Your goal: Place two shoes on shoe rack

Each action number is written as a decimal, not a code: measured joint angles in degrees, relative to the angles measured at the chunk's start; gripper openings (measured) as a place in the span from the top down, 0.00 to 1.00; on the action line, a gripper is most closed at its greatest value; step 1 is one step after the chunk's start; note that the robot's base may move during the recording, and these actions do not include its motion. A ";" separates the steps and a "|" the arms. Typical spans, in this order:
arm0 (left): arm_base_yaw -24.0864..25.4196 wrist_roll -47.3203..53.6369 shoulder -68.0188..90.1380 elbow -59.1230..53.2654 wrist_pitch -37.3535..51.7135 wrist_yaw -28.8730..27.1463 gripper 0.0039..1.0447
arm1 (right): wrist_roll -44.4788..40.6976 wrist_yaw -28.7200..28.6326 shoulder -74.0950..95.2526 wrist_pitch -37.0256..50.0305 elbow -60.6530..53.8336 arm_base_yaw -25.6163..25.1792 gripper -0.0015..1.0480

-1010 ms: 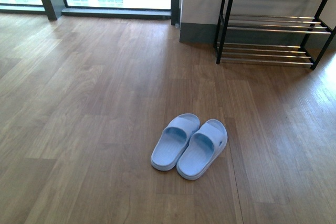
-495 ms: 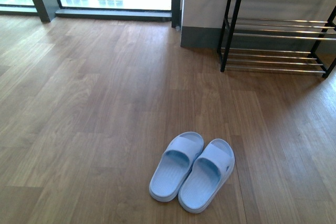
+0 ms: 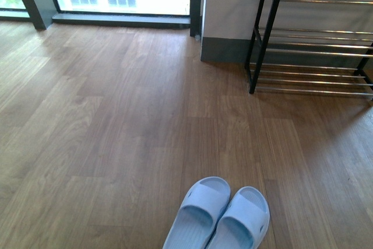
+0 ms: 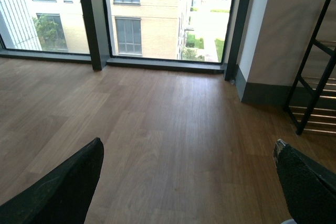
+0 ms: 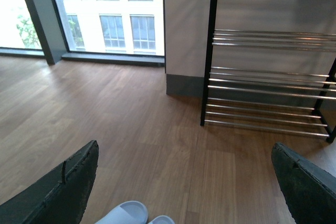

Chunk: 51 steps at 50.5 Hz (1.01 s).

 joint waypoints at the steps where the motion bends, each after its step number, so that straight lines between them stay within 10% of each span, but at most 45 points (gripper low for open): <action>1: 0.00 0.00 0.00 0.00 -0.02 0.00 0.09 | 0.00 0.00 0.00 0.00 0.00 0.00 0.09; 19: 0.00 0.00 0.00 0.00 -0.02 0.00 0.09 | 1.18 -1.29 5.70 -0.63 0.94 0.33 0.09; 40: 0.00 0.00 0.00 0.00 0.00 0.00 0.09 | 2.23 4.83 74.55 39.78 10.51 8.00 0.09; 51: 0.00 0.00 0.00 0.00 -0.02 0.00 0.09 | 1.75 5.16 105.98 46.66 19.50 9.84 0.09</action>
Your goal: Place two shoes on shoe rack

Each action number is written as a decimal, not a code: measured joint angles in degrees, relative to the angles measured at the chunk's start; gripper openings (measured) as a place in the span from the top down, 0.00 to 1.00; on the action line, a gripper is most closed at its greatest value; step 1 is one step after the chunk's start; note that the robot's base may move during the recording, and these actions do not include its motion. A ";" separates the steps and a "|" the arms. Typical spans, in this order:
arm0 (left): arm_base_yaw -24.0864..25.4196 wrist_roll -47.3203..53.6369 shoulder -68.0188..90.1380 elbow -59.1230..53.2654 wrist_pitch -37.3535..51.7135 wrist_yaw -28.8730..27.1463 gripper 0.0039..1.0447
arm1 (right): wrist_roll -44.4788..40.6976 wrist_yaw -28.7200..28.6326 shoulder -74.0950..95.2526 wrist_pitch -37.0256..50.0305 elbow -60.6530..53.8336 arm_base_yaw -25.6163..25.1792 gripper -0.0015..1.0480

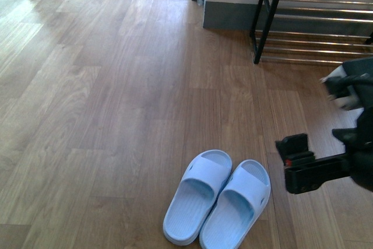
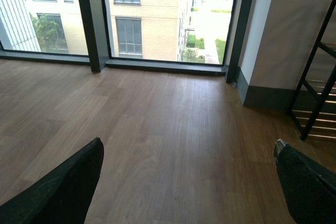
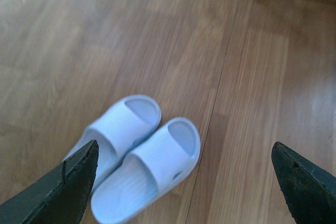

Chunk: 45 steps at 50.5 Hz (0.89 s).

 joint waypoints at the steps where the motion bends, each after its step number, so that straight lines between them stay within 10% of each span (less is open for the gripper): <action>1: 0.00 0.00 0.00 0.00 0.00 0.00 0.09 | -0.04 0.00 2.64 0.35 0.92 0.11 0.09; 16: 0.00 0.00 0.00 0.00 0.00 0.00 0.09 | -2.89 -1.18 37.44 -1.77 19.12 1.25 0.09; 45: 0.00 0.00 0.00 0.00 0.00 0.00 0.09 | -0.50 -2.95 51.98 -9.18 34.42 0.04 0.09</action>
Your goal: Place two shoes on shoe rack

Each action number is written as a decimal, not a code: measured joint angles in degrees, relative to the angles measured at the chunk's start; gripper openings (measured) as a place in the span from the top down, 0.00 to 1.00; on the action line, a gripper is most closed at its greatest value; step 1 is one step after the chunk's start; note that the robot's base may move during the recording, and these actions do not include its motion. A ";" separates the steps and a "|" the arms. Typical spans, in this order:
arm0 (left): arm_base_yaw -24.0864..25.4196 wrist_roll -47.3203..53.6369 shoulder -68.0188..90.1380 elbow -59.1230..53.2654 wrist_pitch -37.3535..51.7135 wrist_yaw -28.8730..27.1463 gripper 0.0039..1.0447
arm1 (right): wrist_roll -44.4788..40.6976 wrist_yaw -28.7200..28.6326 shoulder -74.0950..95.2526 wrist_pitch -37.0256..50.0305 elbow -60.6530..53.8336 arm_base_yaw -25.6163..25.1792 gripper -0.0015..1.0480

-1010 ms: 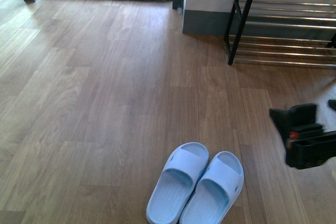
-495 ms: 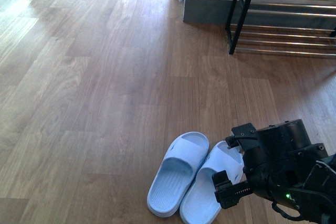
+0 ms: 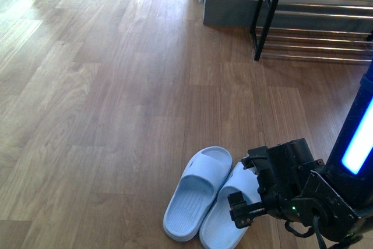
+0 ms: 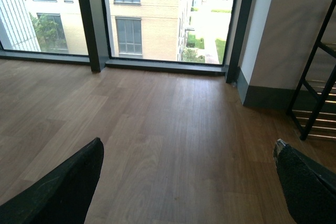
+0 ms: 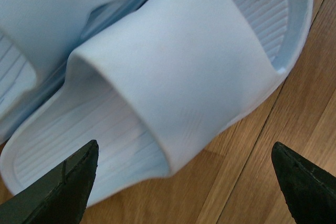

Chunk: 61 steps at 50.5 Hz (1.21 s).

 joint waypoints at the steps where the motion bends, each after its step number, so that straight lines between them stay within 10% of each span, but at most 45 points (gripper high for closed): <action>1: 0.00 0.00 0.00 0.00 0.00 0.00 0.09 | 0.11 0.13 0.22 0.00 0.31 -0.02 0.09; 22: 0.00 0.00 0.00 0.00 0.02 0.00 0.09 | 0.11 5.40 5.40 4.24 5.75 -5.35 0.09; 47: 0.00 0.00 0.00 0.00 0.00 0.00 0.09 | 1.03 1.81 6.67 7.45 4.15 -7.10 0.85; 61: 0.00 0.00 0.00 0.00 0.02 0.02 0.09 | 0.63 -0.33 -1.20 11.34 -1.62 -9.88 0.99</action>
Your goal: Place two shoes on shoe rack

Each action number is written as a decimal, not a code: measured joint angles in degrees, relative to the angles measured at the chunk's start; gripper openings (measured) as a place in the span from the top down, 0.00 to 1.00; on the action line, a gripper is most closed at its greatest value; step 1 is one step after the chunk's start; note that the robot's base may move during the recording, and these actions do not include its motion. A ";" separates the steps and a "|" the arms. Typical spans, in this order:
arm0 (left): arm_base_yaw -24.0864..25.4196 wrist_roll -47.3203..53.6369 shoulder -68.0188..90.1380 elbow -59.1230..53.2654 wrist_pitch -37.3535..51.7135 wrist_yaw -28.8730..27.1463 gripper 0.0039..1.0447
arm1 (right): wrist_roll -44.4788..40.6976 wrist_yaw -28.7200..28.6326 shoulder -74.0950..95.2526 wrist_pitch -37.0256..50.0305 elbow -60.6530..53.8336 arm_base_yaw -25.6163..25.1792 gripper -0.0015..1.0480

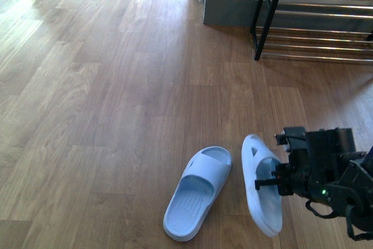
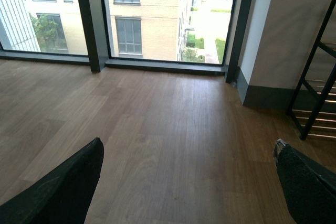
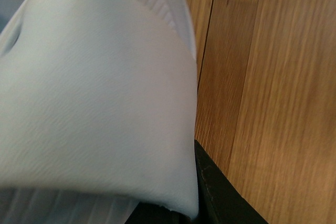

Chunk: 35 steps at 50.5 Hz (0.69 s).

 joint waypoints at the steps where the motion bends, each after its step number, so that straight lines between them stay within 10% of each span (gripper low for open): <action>1: 0.00 0.00 0.00 0.00 0.00 -0.02 0.09 | -0.07 -0.33 -1.38 0.31 -0.79 -0.13 0.99; 35: 0.00 0.00 0.00 0.00 0.00 -0.02 0.09 | -3.17 -7.56 -67.45 -13.75 -31.06 -4.42 0.99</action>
